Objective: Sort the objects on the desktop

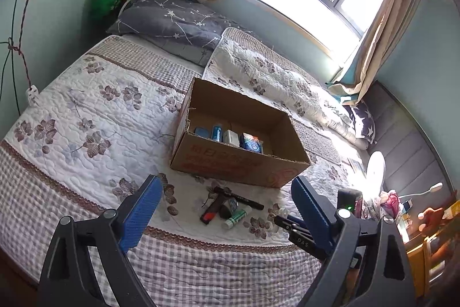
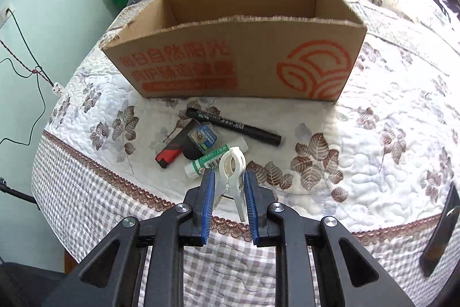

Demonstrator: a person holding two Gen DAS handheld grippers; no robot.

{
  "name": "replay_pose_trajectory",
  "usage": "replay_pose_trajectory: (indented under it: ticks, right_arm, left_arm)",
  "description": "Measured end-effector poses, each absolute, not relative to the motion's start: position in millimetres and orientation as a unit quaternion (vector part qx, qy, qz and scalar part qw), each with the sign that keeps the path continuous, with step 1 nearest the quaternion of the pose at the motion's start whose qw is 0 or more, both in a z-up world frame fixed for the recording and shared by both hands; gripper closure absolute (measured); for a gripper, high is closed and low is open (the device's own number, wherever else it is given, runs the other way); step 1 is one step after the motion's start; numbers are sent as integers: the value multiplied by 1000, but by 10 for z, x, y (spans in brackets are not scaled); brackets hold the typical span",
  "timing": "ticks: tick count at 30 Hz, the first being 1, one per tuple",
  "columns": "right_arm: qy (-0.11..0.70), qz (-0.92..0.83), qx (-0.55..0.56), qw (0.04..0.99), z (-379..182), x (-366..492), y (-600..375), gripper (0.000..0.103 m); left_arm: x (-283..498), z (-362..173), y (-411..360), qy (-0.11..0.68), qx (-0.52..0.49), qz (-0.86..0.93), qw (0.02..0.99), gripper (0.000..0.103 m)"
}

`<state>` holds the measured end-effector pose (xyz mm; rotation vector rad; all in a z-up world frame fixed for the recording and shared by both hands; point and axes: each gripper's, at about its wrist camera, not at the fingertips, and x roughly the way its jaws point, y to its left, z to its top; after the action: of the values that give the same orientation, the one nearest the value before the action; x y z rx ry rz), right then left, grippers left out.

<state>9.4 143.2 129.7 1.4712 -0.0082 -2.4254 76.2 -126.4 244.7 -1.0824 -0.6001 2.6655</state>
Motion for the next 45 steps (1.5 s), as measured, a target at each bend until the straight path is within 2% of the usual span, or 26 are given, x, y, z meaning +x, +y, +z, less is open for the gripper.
replay_pose_trajectory:
  ticks: [7, 11, 18, 27, 29, 30, 31, 35, 37, 40, 45]
  right_arm:
    - [-39, -885, 433, 166, 2200, -474, 1485, 82]
    - [-42, -884, 436, 164, 2349, -1025, 1311, 82]
    - [-36, -844, 517, 139, 1689, -1800, 915, 82]
    - [-6, -820, 564, 97, 1078, -2131, 692, 82]
    - [-12, -816, 569, 102, 1060, -2117, 723, 76]
    - [-17, -818, 566, 106, 1089, -2086, 748, 67]
    - [-18, -823, 557, 108, 1150, -2031, 774, 63]
    - [5, -851, 508, 132, 1570, -1612, 890, 57]
    - [24, -868, 475, 140, 1824, -1269, 1007, 41]
    - [32, -891, 431, 141, 2130, -700, 1289, 23]
    - [28, -908, 400, 119, 2396, 88, 1846, 17]
  left_arm:
    - [749, 2452, -1191, -196, -366, 904, 101, 0]
    - [723, 2413, -1166, -190, -373, 903, 98, 0]
    - [686, 2350, -1136, -189, -384, 898, 104, 0]
    - [649, 2277, -980, -173, -400, 892, 123, 0]
    - [646, 2264, -980, -173, -401, 891, 123, 0]
    - [641, 2256, -985, -173, -402, 891, 121, 0]
    - [634, 2247, -993, -174, -404, 891, 118, 0]
    - [612, 2222, -1038, -180, -405, 890, 107, 0]
    - [604, 2205, -1051, -184, -406, 889, 104, 0]
    - [587, 2148, -1034, -184, -414, 886, 101, 0]
    - [524, 1922, -824, -141, -444, 879, 99, 0]
